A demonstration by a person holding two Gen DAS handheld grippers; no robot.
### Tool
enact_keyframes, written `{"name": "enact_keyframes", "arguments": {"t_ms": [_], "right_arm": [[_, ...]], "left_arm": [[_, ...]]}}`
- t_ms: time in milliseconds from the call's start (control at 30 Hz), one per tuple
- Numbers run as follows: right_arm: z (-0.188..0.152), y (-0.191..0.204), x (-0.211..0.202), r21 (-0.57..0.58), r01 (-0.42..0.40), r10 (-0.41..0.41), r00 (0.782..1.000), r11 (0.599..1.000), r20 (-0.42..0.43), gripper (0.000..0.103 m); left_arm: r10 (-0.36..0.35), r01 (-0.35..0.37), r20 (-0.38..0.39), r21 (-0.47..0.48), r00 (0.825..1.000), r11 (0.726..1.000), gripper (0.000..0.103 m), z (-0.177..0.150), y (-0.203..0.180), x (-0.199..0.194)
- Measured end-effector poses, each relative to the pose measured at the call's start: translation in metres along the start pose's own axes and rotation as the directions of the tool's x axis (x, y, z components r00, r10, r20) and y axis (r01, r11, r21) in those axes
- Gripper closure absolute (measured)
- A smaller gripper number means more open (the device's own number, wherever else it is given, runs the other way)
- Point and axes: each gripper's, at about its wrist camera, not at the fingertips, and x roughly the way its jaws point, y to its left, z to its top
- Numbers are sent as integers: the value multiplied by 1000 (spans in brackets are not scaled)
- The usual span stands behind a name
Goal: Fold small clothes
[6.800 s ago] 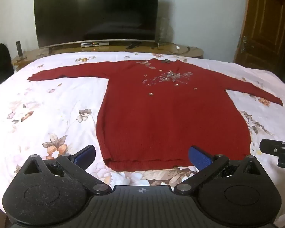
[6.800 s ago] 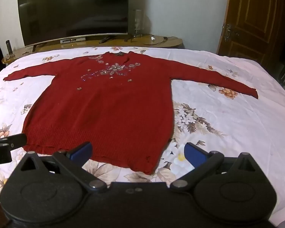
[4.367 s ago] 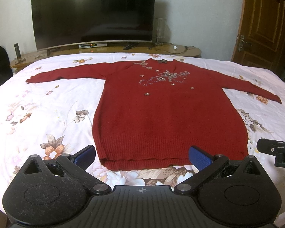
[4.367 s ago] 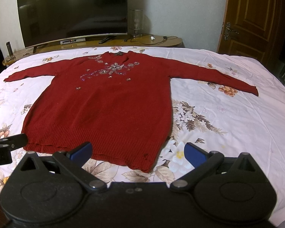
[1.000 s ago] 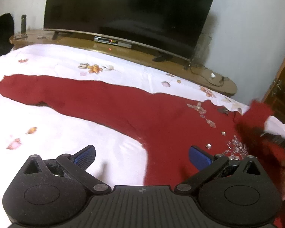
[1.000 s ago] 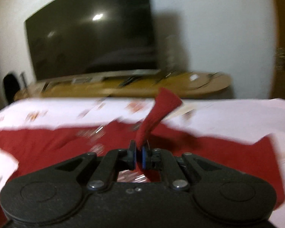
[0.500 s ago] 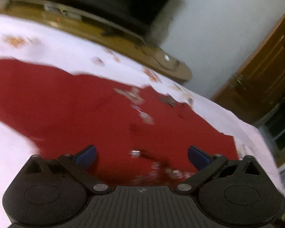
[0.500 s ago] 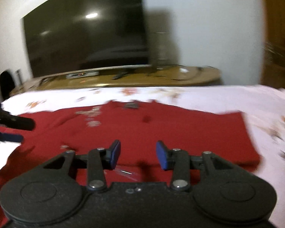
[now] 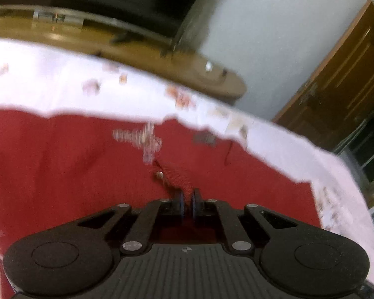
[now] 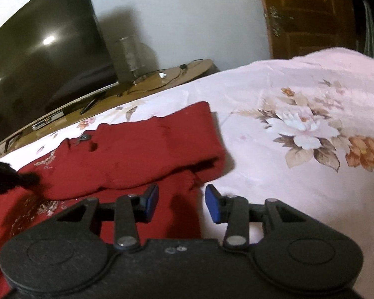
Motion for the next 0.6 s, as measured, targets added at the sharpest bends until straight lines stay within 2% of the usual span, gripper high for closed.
{"name": "enact_keyframes", "arguments": {"t_ms": [133,333,600], "right_arm": [[3,-3,7,14,-4,4,1000,1000,-8,62],[8,-2,19,16,-2,3,1000,1000,-16,62],[20,-7,25,25,-17,18,1000,1000,-13,62]], "left_arm": [[10,-11,41,6,999,1000,98,9,20,-26],[65,-66,-36,-19,997,998,97,-8,59,-14],[79,-78,30,-52,996,996,97,-16,69,-28]]}}
